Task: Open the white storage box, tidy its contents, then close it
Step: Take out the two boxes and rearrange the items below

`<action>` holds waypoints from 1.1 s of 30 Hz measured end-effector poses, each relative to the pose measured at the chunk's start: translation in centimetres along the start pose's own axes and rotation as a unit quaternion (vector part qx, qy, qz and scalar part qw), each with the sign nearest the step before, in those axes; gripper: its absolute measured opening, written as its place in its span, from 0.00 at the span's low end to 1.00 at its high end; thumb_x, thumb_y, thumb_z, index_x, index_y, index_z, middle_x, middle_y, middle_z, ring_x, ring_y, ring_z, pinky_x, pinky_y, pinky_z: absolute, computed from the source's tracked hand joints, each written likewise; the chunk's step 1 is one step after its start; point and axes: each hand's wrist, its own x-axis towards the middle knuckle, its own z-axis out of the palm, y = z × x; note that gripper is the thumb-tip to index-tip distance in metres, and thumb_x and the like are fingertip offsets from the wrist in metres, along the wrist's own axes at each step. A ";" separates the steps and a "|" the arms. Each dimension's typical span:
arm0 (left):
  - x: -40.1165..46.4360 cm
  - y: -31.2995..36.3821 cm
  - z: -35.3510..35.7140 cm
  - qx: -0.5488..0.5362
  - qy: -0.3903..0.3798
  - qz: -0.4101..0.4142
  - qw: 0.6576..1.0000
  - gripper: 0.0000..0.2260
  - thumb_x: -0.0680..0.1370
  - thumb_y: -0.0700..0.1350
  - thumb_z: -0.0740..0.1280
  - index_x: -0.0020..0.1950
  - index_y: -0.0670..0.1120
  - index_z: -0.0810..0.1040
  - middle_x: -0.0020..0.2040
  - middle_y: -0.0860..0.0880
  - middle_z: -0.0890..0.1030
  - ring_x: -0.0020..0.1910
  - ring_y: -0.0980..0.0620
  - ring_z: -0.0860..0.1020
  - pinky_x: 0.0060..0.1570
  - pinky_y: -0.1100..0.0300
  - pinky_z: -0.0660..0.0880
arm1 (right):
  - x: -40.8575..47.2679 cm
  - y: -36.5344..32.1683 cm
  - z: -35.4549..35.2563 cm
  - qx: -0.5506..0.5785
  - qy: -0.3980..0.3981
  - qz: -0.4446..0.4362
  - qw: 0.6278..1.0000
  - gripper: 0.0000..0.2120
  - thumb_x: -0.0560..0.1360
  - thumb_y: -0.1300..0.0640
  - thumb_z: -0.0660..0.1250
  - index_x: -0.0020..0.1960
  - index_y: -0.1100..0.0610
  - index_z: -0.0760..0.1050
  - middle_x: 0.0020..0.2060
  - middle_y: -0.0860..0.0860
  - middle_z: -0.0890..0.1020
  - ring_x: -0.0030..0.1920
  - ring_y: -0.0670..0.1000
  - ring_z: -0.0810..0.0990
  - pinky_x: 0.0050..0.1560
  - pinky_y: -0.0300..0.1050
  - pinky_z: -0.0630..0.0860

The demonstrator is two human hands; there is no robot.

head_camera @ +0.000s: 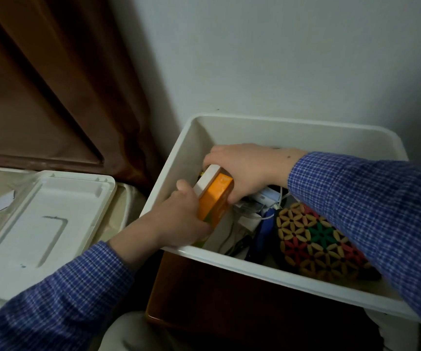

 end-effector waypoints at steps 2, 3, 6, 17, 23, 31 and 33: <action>-0.1 -0.1 0.1 -0.012 0.012 0.004 1.000 0.28 0.70 0.56 0.75 0.54 0.49 0.59 0.53 0.48 0.73 0.53 0.49 0.76 0.44 0.58 0.72 | -0.1 0.3 -0.5 -0.028 0.034 -0.022 0.999 0.31 0.60 0.38 0.79 0.59 0.42 0.70 0.50 0.42 0.74 0.51 0.48 0.71 0.47 0.48 0.70; -0.2 -0.1 0.3 -0.015 0.035 0.014 0.999 0.27 0.70 0.56 0.76 0.53 0.49 0.60 0.52 0.48 0.73 0.52 0.49 0.76 0.44 0.58 0.71 | -0.3 0.4 -0.8 -0.053 0.056 -0.035 0.996 0.29 0.59 0.35 0.77 0.54 0.40 0.69 0.47 0.40 0.74 0.49 0.47 0.68 0.47 0.47 0.66; -0.8 0.4 0.6 0.001 0.167 0.088 0.982 0.26 0.68 0.55 0.76 0.52 0.50 0.61 0.47 0.50 0.74 0.46 0.50 0.76 0.36 0.59 0.68 | -0.9 -0.2 -1.5 -0.086 0.110 -0.075 0.987 0.25 0.58 0.34 0.75 0.49 0.40 0.68 0.43 0.38 0.72 0.47 0.46 0.66 0.48 0.47 0.65; -2.2 0.4 0.2 -0.060 0.262 0.076 0.960 0.24 0.67 0.58 0.78 0.48 0.51 0.67 0.38 0.55 0.74 0.36 0.58 0.74 0.30 0.63 0.70 | -2.6 0.4 0.5 0.276 0.141 -0.041 0.950 0.37 0.63 0.53 0.83 0.66 0.47 0.68 0.58 0.42 0.76 0.57 0.42 0.76 0.56 0.38 0.77; -3.7 0.5 -0.7 -0.056 0.288 0.109 0.950 0.38 0.65 0.59 0.79 0.67 0.49 0.64 0.58 0.52 0.74 0.52 0.53 0.76 0.46 0.56 0.78 | -0.8 -0.3 -0.4 0.148 0.097 -0.104 0.979 0.28 0.67 0.51 0.79 0.62 0.45 0.70 0.49 0.38 0.70 0.45 0.38 0.72 0.44 0.31 0.67; -3.7 1.0 -1.0 0.169 0.250 0.065 0.951 0.31 0.71 0.63 0.68 0.66 0.48 0.64 0.57 0.48 0.72 0.54 0.45 0.77 0.54 0.46 0.74 | 1.1 -3.2 3.7 0.156 0.105 -0.101 0.977 0.39 0.65 0.53 0.81 0.69 0.53 0.63 0.55 0.49 0.77 0.49 0.48 0.79 0.51 0.44 0.78; -3.7 1.1 -0.8 0.238 0.248 0.052 0.938 0.29 0.71 0.64 0.68 0.63 0.49 0.63 0.57 0.47 0.74 0.55 0.44 0.75 0.53 0.46 0.72 | 1.0 -3.2 5.0 0.226 0.098 -0.073 0.966 0.39 0.65 0.55 0.81 0.68 0.57 0.62 0.48 0.48 0.77 0.43 0.45 0.79 0.43 0.42 0.77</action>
